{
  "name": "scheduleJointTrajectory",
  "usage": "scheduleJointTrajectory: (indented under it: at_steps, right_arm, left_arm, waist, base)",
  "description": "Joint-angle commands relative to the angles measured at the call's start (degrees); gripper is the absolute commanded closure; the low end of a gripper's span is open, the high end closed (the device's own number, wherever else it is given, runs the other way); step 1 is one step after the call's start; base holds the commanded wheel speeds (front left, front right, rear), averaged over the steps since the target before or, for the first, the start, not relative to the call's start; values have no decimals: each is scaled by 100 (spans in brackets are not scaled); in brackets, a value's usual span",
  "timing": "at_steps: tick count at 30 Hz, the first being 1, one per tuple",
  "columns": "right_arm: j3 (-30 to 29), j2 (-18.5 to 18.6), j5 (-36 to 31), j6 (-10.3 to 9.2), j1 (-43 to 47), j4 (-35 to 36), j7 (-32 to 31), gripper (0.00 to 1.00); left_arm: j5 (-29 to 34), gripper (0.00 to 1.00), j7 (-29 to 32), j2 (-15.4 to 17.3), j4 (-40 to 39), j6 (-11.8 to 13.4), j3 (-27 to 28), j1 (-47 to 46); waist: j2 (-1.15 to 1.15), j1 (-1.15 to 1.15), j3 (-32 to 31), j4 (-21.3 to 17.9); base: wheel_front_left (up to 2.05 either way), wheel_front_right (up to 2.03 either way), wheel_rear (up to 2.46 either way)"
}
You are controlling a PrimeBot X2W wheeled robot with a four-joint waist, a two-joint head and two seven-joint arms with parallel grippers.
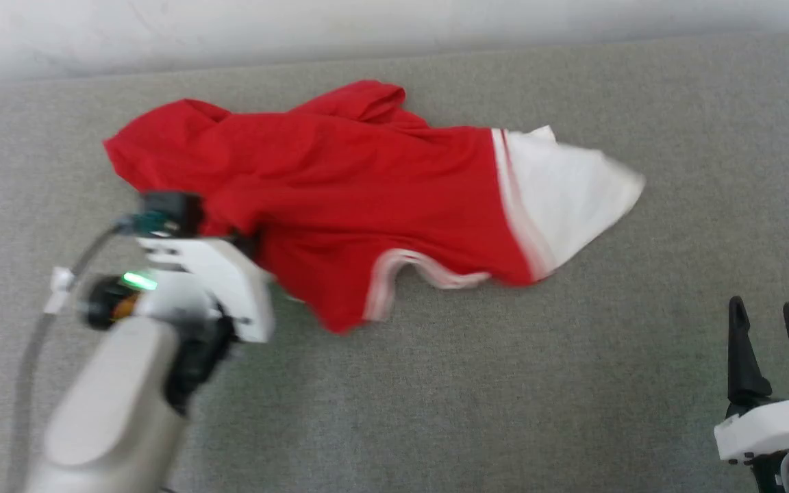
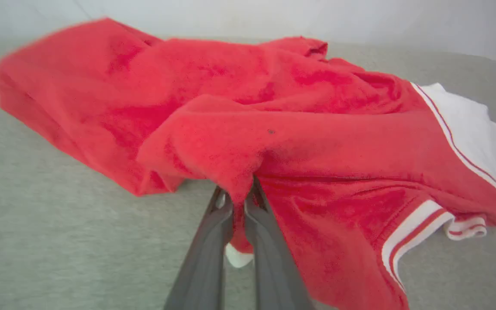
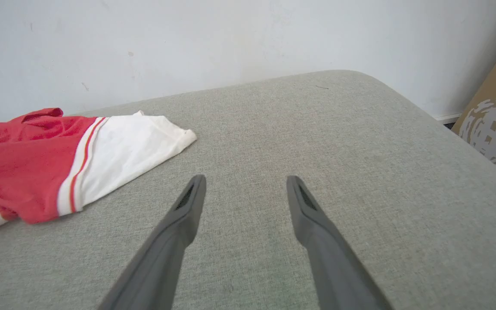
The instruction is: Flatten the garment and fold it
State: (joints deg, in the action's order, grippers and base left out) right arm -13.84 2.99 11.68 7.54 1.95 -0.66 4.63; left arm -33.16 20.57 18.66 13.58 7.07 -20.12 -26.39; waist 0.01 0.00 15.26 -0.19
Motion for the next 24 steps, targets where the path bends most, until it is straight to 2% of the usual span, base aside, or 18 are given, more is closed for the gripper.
scheduleJointTrajectory:
  at_steps: [1,4,7,11,14,16,17,18,22,24]
  right_arm:
    - [-1,-12,38,-5,61,-15,17,0]
    - [-3,-12,45,-5,123,-43,5,0]
    - [32,-12,73,-5,167,-59,-7,0]
    - [107,-12,104,-5,171,-71,-16,0]
    - [164,-12,115,-5,139,-61,-17,0]
    - [172,-12,120,-5,125,-62,-20,0]
    - [178,-12,123,-5,119,-64,-23,0]
    - [176,-12,126,-5,118,-70,-22,0]
    - [137,-12,130,-5,149,-109,-9,0]
    - [123,-12,128,-5,180,-146,-6,0]
  left_arm:
    - [173,100,3,234,-182,71,55,5]
    - [523,100,250,606,-738,111,-95,-41]
    - [722,100,581,534,-1225,47,-513,-82]
    - [710,100,855,-89,-1363,-181,-1317,13]
    - [657,100,872,-614,-1011,-325,-1833,132]
    - [644,100,765,-897,-654,-325,-2027,228]
    - [679,18,682,-984,-469,-303,-2091,262]
    - [675,0,541,-1083,-303,-247,-2084,301]
    - [508,0,3,-1264,80,-149,-1902,430]
    - [409,0,-247,-1241,65,-103,-1716,491]
  waist:
    - [-1,0,-237,88]
    - [-1,0,-395,127]
    - [-1,0,-467,146]
    - [-1,0,-458,130]
    - [-1,0,-387,72]
    - [-1,0,-339,27]
    - [-1,0,-316,-1]
    - [-1,0,-301,-18]
    - [-1,0,-308,-32]
    - [-1,0,-351,-15]
  base:
    - [0,0,0]
    - [0,0,0]
    - [0,0,0]
    - [0,0,0]
    - [0,0,0]
    - [0,0,0]
    - [0,0,0]
    - [0,0,0]
    - [0,0,0]
    - [0,0,0]
